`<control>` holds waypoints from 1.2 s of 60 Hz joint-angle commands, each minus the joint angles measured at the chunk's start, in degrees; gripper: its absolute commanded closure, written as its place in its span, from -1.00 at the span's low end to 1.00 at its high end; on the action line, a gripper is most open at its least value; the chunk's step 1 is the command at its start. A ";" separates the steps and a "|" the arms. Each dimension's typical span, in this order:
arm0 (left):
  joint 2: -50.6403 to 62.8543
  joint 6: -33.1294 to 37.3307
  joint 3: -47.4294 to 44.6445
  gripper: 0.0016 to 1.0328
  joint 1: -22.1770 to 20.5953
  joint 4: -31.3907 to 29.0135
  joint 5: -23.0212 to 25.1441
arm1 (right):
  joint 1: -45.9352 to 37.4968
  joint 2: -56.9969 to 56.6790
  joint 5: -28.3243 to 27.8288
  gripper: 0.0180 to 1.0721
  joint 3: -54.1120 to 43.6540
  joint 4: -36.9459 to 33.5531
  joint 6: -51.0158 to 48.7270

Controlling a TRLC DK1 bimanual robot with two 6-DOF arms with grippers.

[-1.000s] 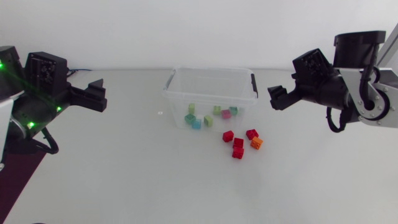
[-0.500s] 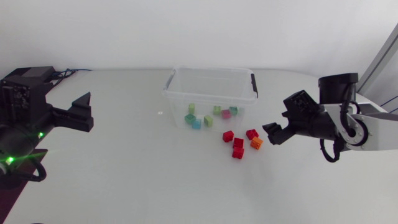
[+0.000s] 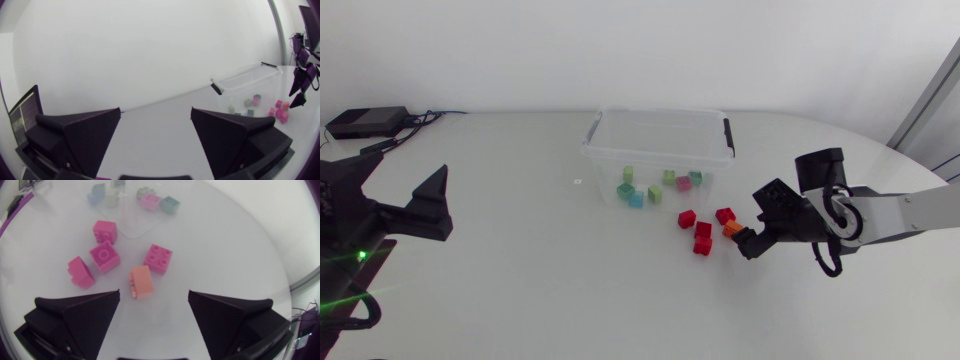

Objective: Pick up the duplo bricks and place them in the container

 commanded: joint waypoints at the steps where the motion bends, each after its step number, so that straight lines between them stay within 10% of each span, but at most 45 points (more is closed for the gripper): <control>1: -2.72 -1.04 -2.15 -0.90 0.54 -0.48 0.30 | 1.12 1.62 -0.57 -0.81 0.16 0.65 -0.45; 12: -8.79 -0.95 -4.61 -0.90 0.54 -2.33 0.39 | 2.26 6.10 -0.74 -0.56 1.13 2.32 -0.81; 19: -12.30 -0.51 -6.37 -0.90 0.63 -3.20 0.39 | 2.26 6.98 -0.74 0.24 0.78 4.52 -1.16; 72: -27.95 1.95 -13.31 -0.90 2.12 -9.27 0.30 | 7.27 -30.81 -1.27 0.33 11.33 -21.06 5.79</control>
